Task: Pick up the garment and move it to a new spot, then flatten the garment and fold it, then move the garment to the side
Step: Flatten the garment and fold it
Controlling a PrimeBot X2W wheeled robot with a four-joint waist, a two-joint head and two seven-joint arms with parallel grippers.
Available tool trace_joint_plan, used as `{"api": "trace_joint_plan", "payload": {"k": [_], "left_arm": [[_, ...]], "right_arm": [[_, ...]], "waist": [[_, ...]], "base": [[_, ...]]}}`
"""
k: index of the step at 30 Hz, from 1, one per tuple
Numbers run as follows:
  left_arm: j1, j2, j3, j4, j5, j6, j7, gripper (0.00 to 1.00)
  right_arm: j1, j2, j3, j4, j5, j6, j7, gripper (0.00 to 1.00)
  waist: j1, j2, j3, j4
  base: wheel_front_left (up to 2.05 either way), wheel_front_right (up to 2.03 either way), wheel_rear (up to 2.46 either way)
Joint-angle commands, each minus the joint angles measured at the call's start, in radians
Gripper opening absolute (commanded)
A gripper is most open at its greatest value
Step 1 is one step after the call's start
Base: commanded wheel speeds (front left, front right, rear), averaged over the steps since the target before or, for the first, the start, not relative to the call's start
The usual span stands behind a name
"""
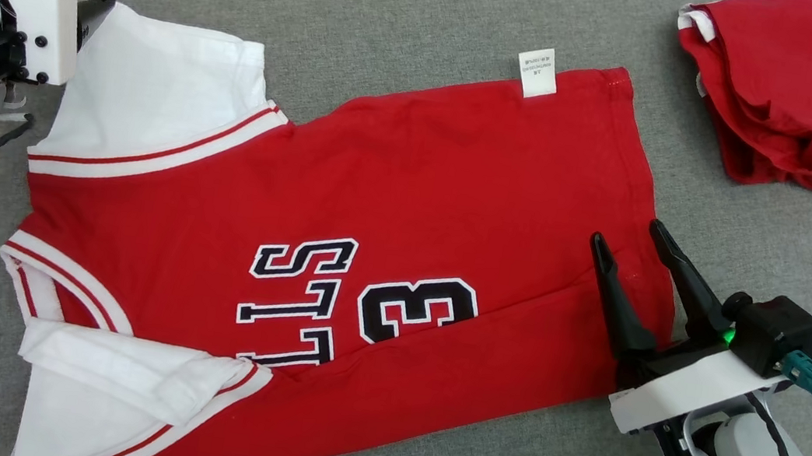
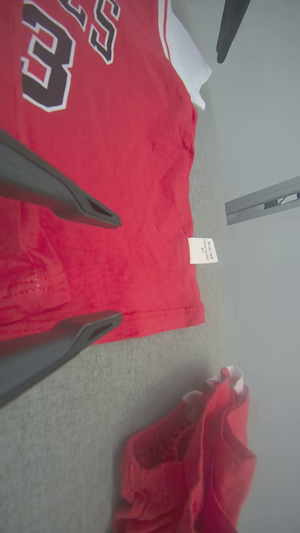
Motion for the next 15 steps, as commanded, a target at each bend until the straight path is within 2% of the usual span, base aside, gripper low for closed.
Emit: {"api": "trace_joint_plan", "payload": {"k": [1,9,10,13,15], "left_arm": [[-0.019,0.005,-0.009,0.016,0.007,-0.007,0.014,1.00],[-0.049,0.025,-0.037,0.062,0.027,-0.015,0.061,1.00],[-0.049,0.024,-0.039,0.065,0.024,-0.020,0.064,0.95],[-0.048,0.021,-0.043,0.071,0.017,-0.027,0.066,0.00],[-0.045,0.020,-0.047,0.073,0.015,-0.034,0.067,0.00]], "right_arm": [[-0.017,0.003,0.007,0.005,0.007,0.000,-0.008,1.00],[-0.042,0.007,0.024,0.023,0.019,0.000,-0.010,1.00],[-0.044,0.006,0.024,0.024,0.020,0.000,-0.011,1.00],[-0.048,0.003,0.020,0.025,0.021,0.000,-0.011,1.00],[-0.050,0.002,0.017,0.025,0.021,0.000,-0.011,1.00]], "waist": [[0.0000,0.0000,0.015,-0.015],[0.0000,0.0000,0.036,-0.037],[0.0000,0.0000,0.037,-0.038],[0.0000,0.0000,0.037,-0.039],[0.0000,0.0000,0.036,-0.038]], "base": [[0.00,0.00,0.00],[0.00,0.00,0.00],[0.00,0.00,0.00],[0.00,0.00,0.00],[0.00,0.00,0.00]]}}
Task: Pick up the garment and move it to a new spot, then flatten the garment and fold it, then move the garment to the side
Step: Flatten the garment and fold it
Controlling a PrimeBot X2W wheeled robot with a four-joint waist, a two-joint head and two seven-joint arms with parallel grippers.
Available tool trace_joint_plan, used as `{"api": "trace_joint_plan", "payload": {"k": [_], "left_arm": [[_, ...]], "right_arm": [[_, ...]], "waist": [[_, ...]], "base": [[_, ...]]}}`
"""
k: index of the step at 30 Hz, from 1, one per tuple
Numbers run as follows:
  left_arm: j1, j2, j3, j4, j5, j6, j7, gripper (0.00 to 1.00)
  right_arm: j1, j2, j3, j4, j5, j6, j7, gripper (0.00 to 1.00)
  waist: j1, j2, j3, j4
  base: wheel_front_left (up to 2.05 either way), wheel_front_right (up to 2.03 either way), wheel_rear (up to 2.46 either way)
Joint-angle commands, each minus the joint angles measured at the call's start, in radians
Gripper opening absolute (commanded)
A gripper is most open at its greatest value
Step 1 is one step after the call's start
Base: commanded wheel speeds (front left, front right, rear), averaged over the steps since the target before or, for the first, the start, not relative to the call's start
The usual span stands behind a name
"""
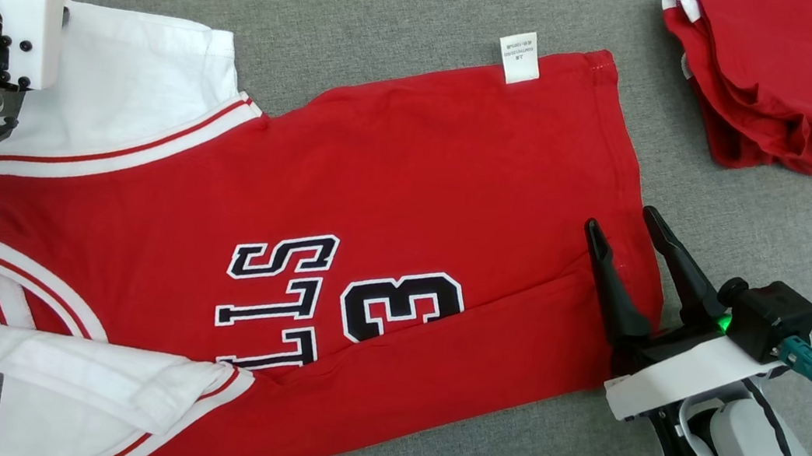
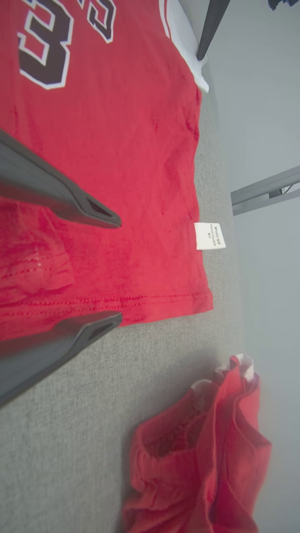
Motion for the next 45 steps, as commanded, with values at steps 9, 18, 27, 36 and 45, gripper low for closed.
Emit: {"api": "trace_joint_plan", "payload": {"k": [9,18,27,36,45], "left_arm": [[0.013,0.000,0.014,-0.010,-0.035,-0.044,-0.046,0.00],[0.027,0.012,0.011,-0.013,-0.061,-0.056,-0.016,0.00],[0.017,0.006,-0.002,-0.030,-0.064,-0.062,-0.001,0.00],[-0.002,-0.008,-0.015,-0.031,-0.058,-0.070,-0.016,0.00],[-0.032,-0.016,-0.026,-0.038,-0.042,-0.093,-0.074,0.00]], "right_arm": [[-0.085,-0.018,-0.013,0.042,0.031,0.000,0.040,1.00],[-0.378,0.036,-0.053,0.239,0.011,0.000,0.435,1.00],[-0.592,0.088,-0.094,0.416,-0.102,0.000,0.733,1.00],[-0.666,0.119,-0.121,0.524,-0.129,0.000,0.801,0.64],[-0.710,0.120,-0.120,0.568,-0.115,0.000,0.756,0.00]], "waist": [[-0.0001,0.0000,-0.009,0.011],[-0.0001,0.0000,-0.019,0.016],[-0.0001,0.0000,-0.011,0.036],[-0.0001,0.0000,-0.003,0.055],[-0.0001,0.0000,0.008,0.077]], "base": [[0.00,0.00,0.00],[0.00,0.00,0.00],[0.00,0.00,0.00],[0.00,0.00,0.00],[0.00,0.00,0.00]]}}
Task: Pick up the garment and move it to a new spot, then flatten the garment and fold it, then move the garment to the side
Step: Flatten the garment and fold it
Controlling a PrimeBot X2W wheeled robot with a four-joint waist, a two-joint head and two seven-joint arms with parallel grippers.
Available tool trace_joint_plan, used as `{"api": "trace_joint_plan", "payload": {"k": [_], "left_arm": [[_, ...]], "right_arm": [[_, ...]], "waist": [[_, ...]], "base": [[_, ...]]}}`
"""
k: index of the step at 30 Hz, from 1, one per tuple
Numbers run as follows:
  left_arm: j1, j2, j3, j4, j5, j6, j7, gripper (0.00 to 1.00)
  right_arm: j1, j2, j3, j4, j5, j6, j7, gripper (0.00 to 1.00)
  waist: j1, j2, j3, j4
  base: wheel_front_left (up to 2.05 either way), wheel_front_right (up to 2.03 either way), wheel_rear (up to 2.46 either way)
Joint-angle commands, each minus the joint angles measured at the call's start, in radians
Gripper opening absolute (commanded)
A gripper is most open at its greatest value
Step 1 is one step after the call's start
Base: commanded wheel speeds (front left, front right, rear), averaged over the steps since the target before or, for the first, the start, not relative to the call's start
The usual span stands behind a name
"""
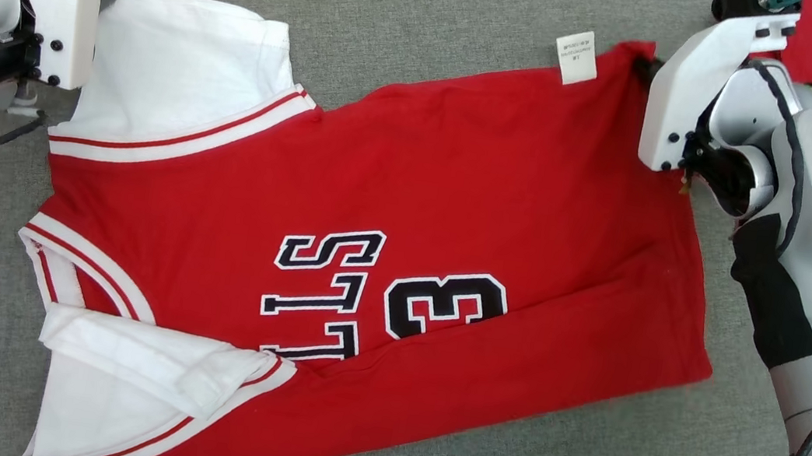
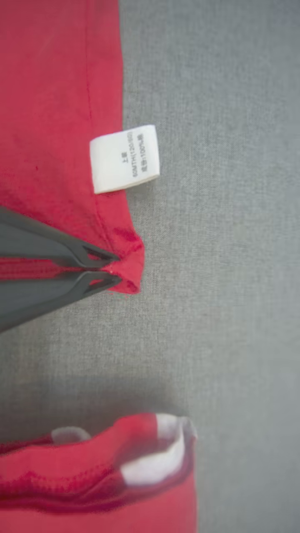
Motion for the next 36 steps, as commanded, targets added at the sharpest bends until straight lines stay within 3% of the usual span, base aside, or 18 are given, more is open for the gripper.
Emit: {"api": "trace_joint_plan", "payload": {"k": [1,10,16,23,31,36], "left_arm": [[-0.028,0.007,-0.002,-0.010,0.014,-0.012,-0.031,0.00],[-0.068,0.021,-0.025,-0.006,0.059,-0.043,-0.214,0.00],[-0.090,0.009,-0.048,0.018,0.070,-0.050,-0.331,0.00],[-0.055,0.010,-0.083,-0.007,0.049,-0.051,-0.477,0.00],[0.052,0.057,-0.093,-0.138,0.018,-0.050,-0.596,0.00],[0.177,0.088,-0.089,-0.277,0.014,-0.002,-0.653,0.00]], "right_arm": [[-0.020,-0.011,0.003,-0.008,0.001,0.000,-0.038,0.00],[-0.059,-0.033,0.002,0.022,0.031,0.000,-0.211,0.00],[-0.067,-0.069,-0.005,0.038,0.112,0.000,-0.303,0.00],[0.016,-0.168,0.071,-0.003,0.269,0.000,-0.361,0.00],[0.136,-0.271,0.170,-0.103,0.422,0.000,-0.419,0.00],[0.224,-0.349,0.224,-0.167,0.493,0.000,-0.477,0.00]], "waist": [[0.0000,0.0000,0.001,0.003],[0.0000,0.0000,-0.003,0.023],[0.0000,0.0000,-0.015,0.057],[0.0000,0.0000,-0.050,0.106],[0.0000,0.0000,-0.100,0.139],[0.0000,0.0000,-0.131,0.163]], "base": [[0.00,0.00,0.00],[0.00,0.00,0.00],[0.00,0.00,0.00],[0.00,0.00,0.00],[0.00,0.00,0.00],[0.00,0.00,0.00]]}}
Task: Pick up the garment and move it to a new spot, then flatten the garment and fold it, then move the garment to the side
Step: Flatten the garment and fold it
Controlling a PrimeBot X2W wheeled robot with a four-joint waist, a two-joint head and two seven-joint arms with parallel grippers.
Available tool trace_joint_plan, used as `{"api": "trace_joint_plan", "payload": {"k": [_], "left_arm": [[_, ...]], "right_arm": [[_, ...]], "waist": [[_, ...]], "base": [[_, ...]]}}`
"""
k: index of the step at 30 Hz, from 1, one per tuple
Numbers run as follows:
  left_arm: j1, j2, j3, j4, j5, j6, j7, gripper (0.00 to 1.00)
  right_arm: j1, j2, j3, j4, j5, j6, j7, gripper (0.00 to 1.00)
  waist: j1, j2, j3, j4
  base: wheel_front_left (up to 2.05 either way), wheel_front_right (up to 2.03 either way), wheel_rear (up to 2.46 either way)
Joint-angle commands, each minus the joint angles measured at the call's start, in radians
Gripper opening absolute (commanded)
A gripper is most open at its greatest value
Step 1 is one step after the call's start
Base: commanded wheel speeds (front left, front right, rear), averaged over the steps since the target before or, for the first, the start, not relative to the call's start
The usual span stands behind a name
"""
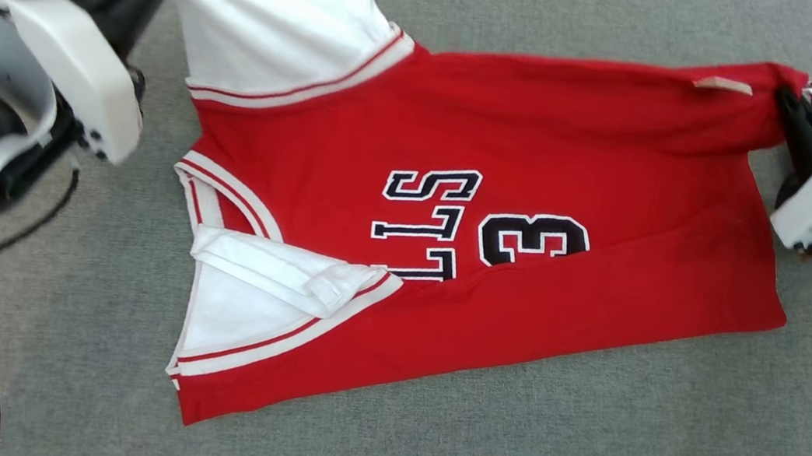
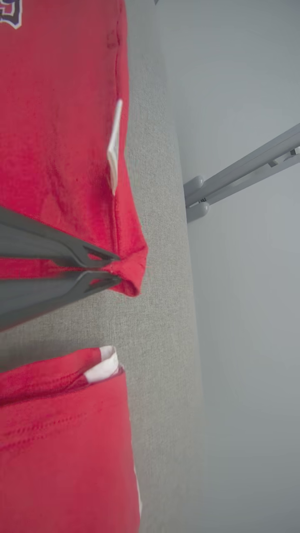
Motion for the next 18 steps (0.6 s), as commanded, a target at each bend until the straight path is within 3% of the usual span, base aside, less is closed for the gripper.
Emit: {"api": "trace_joint_plan", "payload": {"k": [1,10,18], "left_arm": [[0.049,0.016,0.006,-0.054,-0.010,0.025,-0.017,0.00],[0.321,0.098,0.043,-0.387,-0.042,0.185,-0.069,0.00],[0.511,0.114,0.027,-0.565,-0.046,0.287,-0.109,0.00]], "right_arm": [[0.034,-0.031,0.009,-0.017,0.028,0.000,-0.022,0.00],[0.160,-0.114,0.046,-0.088,0.133,0.000,-0.114,0.00],[0.223,-0.146,0.083,-0.116,0.168,0.000,-0.173,0.03]], "waist": [[0.0000,0.0000,-0.017,0.016],[0.0000,0.0000,-0.049,0.038],[0.0000,0.0000,-0.054,0.051]], "base": [[0.00,0.00,0.00],[0.00,0.00,0.00],[0.00,0.00,0.00]]}}
